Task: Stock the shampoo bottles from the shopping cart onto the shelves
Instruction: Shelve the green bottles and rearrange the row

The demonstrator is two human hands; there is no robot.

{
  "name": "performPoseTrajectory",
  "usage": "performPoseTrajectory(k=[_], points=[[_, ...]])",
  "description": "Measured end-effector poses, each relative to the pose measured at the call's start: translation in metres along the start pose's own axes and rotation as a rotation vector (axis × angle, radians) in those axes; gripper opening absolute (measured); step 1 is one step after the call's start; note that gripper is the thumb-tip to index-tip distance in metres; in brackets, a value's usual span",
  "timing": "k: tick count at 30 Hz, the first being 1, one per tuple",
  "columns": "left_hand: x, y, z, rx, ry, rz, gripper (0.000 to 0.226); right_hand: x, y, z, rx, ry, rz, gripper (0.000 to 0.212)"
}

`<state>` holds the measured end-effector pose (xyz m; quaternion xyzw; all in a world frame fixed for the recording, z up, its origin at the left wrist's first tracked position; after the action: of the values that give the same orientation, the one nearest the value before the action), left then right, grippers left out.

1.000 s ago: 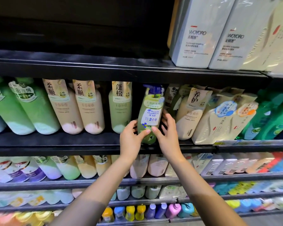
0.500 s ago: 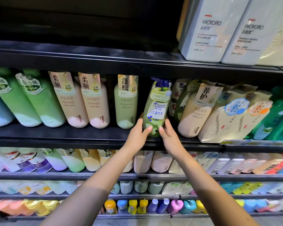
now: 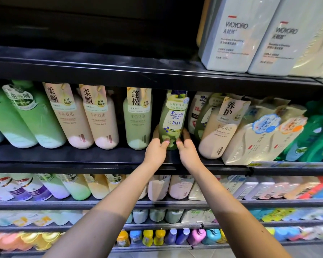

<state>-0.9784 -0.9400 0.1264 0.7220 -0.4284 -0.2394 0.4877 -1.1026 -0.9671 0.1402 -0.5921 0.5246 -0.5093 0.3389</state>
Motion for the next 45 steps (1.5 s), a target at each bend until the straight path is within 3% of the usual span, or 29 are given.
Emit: performPoseTrajectory(k=[10, 13, 16, 19, 21, 24, 30, 33, 36, 40, 45], points=[[-0.016, 0.006, -0.009, 0.009, -0.030, 0.053, 0.035, -0.018, 0.004, -0.006, -0.096, 0.035, 0.085, 0.036], [-0.033, 0.004, -0.020, 0.058, -0.057, 0.141, 0.049, -0.038, 0.002, -0.008, -0.148, 0.073, 0.065, 0.043], [-0.057, -0.006, -0.043, 0.236, -0.087, 0.288, 0.065, -0.069, -0.006, -0.012, -0.255, 0.098, 0.013, 0.056], [-0.079, -0.026, -0.083, 0.465, -0.067, 0.455, 0.064, -0.107, -0.020, -0.002, -0.461, 0.082, -0.138, 0.056], [-0.092, -0.051, -0.122, 0.561, -0.035, 0.469, 0.062, -0.137, -0.031, 0.022, -0.547, 0.020, -0.249, 0.055], [-0.114, -0.104, -0.192, 0.683, 0.008, 0.380, 0.063, -0.187, -0.041, 0.080, -0.624, -0.178, -0.374, 0.057], [-0.193, -0.223, -0.362, 0.822, 0.150, 0.007, 0.065, -0.317, -0.064, 0.228, -0.686, -0.659, -0.550, 0.063], [-0.252, -0.273, -0.448, 0.876, 0.259, -0.197, 0.064, -0.399, -0.078, 0.299, -0.704, -0.906, -0.682, 0.055], [-0.309, -0.310, -0.519, 0.880, 0.368, -0.364, 0.065, -0.481, -0.099, 0.356, -0.651, -1.086, -0.840, 0.056], [-0.377, -0.344, -0.588, 0.842, 0.512, -0.559, 0.064, -0.572, -0.114, 0.410, -0.603, -1.342, -0.909, 0.055], [-0.431, -0.389, -0.651, 0.762, 0.622, -0.742, 0.062, -0.646, -0.126, 0.473, -0.616, -1.512, -1.005, 0.055]])
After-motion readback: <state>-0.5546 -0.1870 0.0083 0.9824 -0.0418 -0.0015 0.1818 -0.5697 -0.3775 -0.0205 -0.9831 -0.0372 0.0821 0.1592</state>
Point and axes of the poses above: each hand's wrist, its own x-axis towards the middle knuckle, its own z-axis out of the palm, y = z × x, the point moved 9 cm from there along x, towards the middle knuckle, and after that the axes turned 15 degrees about y, right-handed, at the moved point
